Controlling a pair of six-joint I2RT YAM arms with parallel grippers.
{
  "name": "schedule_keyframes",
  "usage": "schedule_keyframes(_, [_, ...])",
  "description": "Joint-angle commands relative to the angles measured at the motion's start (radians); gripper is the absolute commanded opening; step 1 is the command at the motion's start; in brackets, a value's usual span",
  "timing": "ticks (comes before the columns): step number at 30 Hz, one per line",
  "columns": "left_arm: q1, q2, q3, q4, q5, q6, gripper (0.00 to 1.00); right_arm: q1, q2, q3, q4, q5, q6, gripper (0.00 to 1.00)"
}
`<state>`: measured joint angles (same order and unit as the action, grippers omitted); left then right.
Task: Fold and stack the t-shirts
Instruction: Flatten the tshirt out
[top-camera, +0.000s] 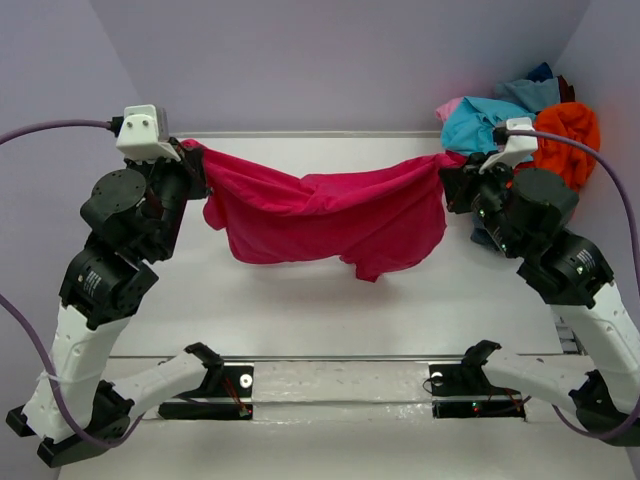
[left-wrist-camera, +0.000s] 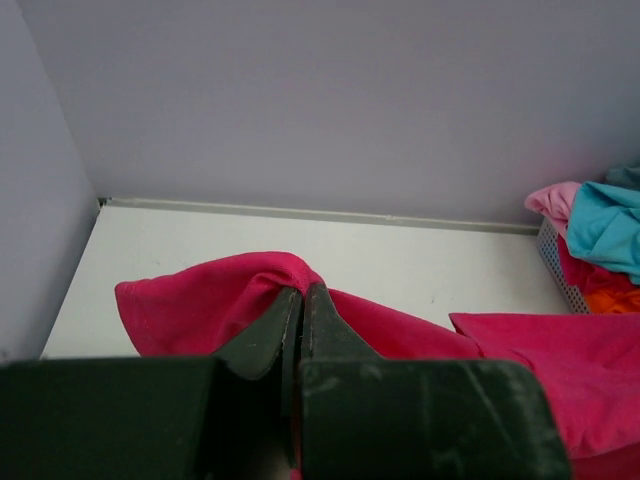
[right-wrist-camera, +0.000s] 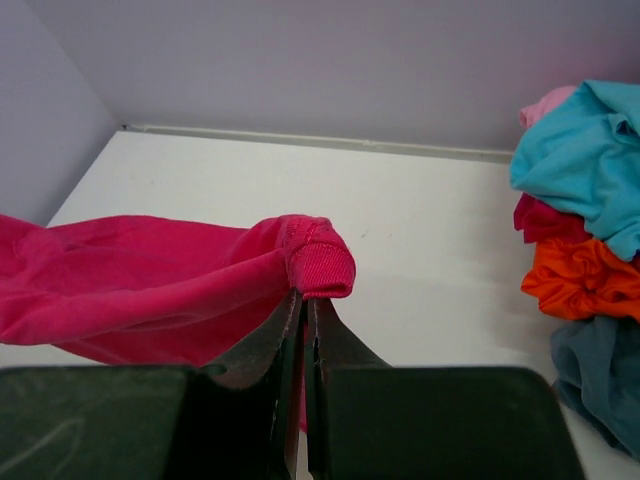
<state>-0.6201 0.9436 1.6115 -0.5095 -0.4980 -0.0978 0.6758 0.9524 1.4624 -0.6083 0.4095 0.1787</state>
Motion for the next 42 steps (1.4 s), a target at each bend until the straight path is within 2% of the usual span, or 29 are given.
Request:
schedule_keyframes(1, [-0.001,-0.022,0.039,0.055,-0.011,0.040,0.06,0.007,-0.001,0.105,0.070,-0.018,-0.038,0.07])
schedule_keyframes(11, [-0.001,-0.048,0.036,0.057,-0.034,0.047,0.06,0.007,0.020,0.193,-0.005,-0.031,-0.051,0.07])
schedule_keyframes(17, [-0.001,-0.023,-0.053,0.115,-0.048,0.035,0.06,0.007,0.052,0.125,0.019,-0.012,-0.036,0.07])
schedule_keyframes(23, [-0.001,0.072,-0.159,0.169,-0.054,0.013,0.06,0.007,0.206,0.110,-0.019,0.002,0.025,0.07])
schedule_keyframes(29, [-0.001,0.214,-0.287,0.241,-0.030,-0.031,0.06,0.007,0.440,0.164,-0.077,-0.020,0.073,0.07])
schedule_keyframes(36, [0.095,0.400,-0.354,0.293,0.033,-0.083,0.06,-0.079,0.669,0.240,-0.134,-0.096,0.153,0.07])
schedule_keyframes(42, [0.181,0.544,-0.320,0.338,0.085,-0.094,0.06,-0.172,0.802,0.325,-0.145,-0.129,0.148,0.07])
